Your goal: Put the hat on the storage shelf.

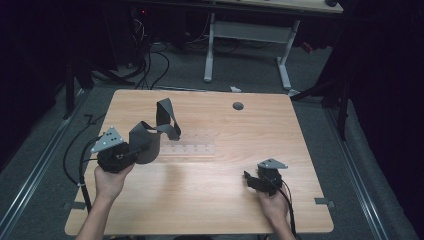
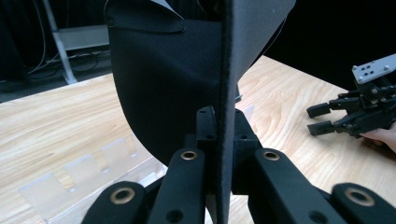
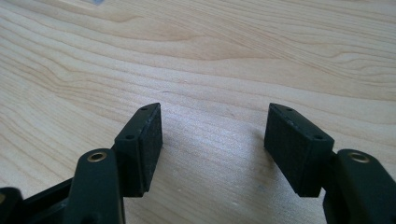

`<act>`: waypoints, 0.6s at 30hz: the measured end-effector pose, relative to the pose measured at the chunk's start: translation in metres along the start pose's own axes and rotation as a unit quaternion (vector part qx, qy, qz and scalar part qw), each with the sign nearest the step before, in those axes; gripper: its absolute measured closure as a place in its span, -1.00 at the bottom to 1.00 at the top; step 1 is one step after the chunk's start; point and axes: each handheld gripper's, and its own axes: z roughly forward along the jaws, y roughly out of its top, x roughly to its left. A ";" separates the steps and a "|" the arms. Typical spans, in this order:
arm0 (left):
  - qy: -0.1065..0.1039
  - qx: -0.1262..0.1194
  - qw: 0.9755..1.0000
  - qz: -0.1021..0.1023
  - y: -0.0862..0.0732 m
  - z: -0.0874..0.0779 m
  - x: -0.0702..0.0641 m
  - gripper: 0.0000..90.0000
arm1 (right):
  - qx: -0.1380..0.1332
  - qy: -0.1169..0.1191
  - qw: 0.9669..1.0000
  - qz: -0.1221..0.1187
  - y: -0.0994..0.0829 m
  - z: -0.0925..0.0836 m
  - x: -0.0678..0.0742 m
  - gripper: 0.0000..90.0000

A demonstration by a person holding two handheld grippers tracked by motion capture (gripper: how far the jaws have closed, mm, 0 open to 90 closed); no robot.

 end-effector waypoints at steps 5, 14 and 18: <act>0.013 -0.005 1.000 -0.005 0.004 0.001 0.007 0.92 | 0.000 0.000 1.000 0.000 0.000 0.000 0.000 -0.17; 0.053 -0.010 0.998 -0.011 0.006 0.007 0.028 0.91 | 0.000 0.000 1.000 0.000 0.000 0.000 0.001 -0.18; 0.073 -0.008 0.997 -0.016 0.003 0.014 0.037 0.91 | 0.000 0.001 1.000 -0.001 0.000 0.000 0.001 -0.19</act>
